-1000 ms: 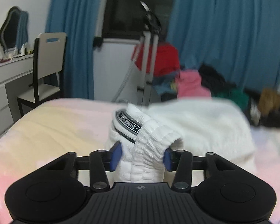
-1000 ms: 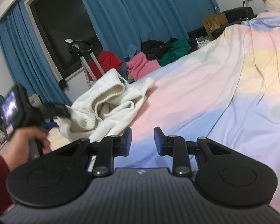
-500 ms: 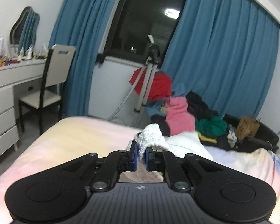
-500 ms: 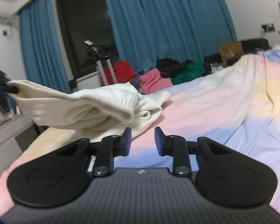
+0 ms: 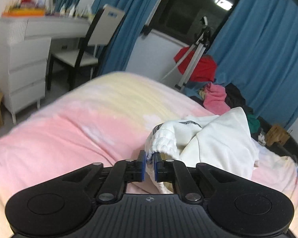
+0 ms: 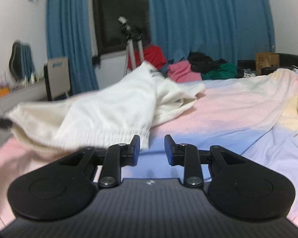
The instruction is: Fold clothes
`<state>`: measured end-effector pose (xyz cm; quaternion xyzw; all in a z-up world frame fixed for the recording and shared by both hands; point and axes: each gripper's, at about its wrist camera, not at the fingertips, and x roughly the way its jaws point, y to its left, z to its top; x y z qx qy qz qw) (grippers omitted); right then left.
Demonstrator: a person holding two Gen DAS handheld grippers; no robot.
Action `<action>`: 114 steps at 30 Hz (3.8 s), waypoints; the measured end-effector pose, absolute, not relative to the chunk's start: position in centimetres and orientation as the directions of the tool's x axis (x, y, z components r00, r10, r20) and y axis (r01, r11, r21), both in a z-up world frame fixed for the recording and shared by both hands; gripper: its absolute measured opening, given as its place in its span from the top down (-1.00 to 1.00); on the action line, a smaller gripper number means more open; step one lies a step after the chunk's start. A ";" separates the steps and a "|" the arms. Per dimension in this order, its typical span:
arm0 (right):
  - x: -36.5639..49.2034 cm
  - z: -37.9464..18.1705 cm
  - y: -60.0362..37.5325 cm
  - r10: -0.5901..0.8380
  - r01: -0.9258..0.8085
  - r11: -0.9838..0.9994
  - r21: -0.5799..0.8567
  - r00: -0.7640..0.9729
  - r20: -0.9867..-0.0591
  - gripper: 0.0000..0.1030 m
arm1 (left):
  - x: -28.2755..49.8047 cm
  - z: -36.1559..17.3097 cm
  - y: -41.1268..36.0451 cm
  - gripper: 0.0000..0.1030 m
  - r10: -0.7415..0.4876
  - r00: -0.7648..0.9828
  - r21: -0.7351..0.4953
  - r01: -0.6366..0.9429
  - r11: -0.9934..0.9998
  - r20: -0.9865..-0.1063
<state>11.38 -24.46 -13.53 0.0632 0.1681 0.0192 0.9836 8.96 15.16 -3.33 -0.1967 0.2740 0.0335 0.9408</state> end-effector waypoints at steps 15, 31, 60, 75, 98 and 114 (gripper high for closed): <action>19.5 -17.2 -19.7 0.028 -0.045 0.999 -0.023 0.862 -0.507 0.40 | 11.3 -7.3 13.8 0.23 -0.068 0.802 -0.399 -0.219 0.890 -0.593; 22.7 -15.5 -21.9 0.058 -0.011 0.993 0.120 0.917 -0.394 0.39 | 11.9 -7.2 14.5 0.22 -0.035 0.833 -0.445 -0.258 0.858 -0.551; 8.5 -10.0 -22.1 0.406 -0.165 0.875 0.456 0.764 -0.502 0.78 | 8.0 -4.8 14.7 -0.25 -0.078 0.862 -0.434 -0.172 0.884 -0.500; 14.0 -15.8 -29.1 0.259 0.183 0.695 0.696 0.839 -0.479 -0.34 | 12.7 -7.8 16.3 -0.60 -0.129 0.864 -0.584 -0.212 0.783 -0.486; 13.6 -14.4 -15.0 0.590 -0.178 0.549 0.817 0.774 -0.228 0.75 | 24.4 3.9 24.5 0.73 -0.006 0.906 -0.430 -0.195 0.881 -0.424; 21.7 -18.2 6.7 0.788 -0.277 0.486 0.829 0.549 -0.279 0.76 | 37.5 -2.6 37.0 0.54 0.256 0.762 -0.150 -0.418 0.896 -0.595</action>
